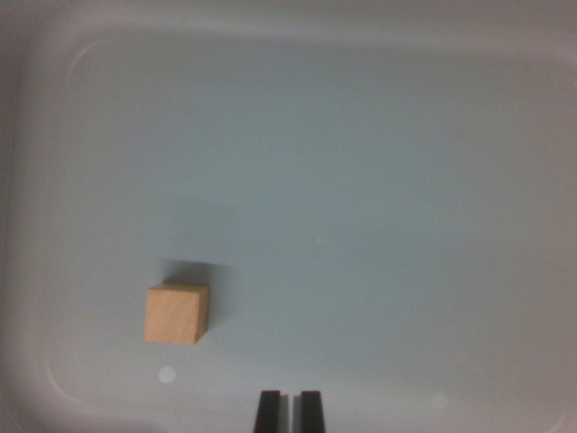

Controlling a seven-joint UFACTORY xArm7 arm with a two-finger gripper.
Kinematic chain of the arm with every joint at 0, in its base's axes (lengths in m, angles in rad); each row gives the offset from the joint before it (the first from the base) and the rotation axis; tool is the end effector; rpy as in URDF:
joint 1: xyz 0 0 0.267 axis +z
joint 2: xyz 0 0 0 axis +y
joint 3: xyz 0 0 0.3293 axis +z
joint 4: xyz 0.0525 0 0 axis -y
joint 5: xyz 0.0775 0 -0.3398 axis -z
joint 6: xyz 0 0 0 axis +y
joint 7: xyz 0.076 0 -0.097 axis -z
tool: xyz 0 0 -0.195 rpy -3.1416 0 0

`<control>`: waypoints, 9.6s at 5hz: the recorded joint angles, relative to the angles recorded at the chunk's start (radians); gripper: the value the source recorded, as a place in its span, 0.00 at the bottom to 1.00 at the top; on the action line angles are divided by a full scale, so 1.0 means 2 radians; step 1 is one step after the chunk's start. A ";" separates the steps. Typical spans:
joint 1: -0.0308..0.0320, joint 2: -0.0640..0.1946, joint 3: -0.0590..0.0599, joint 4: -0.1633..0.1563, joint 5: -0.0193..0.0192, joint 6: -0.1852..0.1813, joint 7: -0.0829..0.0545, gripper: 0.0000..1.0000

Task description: Push wooden cube

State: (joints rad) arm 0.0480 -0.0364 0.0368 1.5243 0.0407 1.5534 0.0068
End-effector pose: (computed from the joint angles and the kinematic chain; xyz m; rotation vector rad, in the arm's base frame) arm 0.4565 0.0508 0.3808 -3.0996 -0.1200 -0.0085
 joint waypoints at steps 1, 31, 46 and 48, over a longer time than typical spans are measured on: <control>0.0020 0.002 0.003 -0.012 -0.0007 -0.013 0.006 0.00; 0.0525 0.047 0.069 -0.312 -0.0194 -0.332 0.158 0.00; 0.0707 0.063 0.093 -0.420 -0.0261 -0.447 0.213 0.00; 0.0721 0.064 0.095 -0.429 -0.0266 -0.456 0.217 0.00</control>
State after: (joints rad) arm 0.1922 0.0915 0.2266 0.6668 -0.0125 0.6419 0.4416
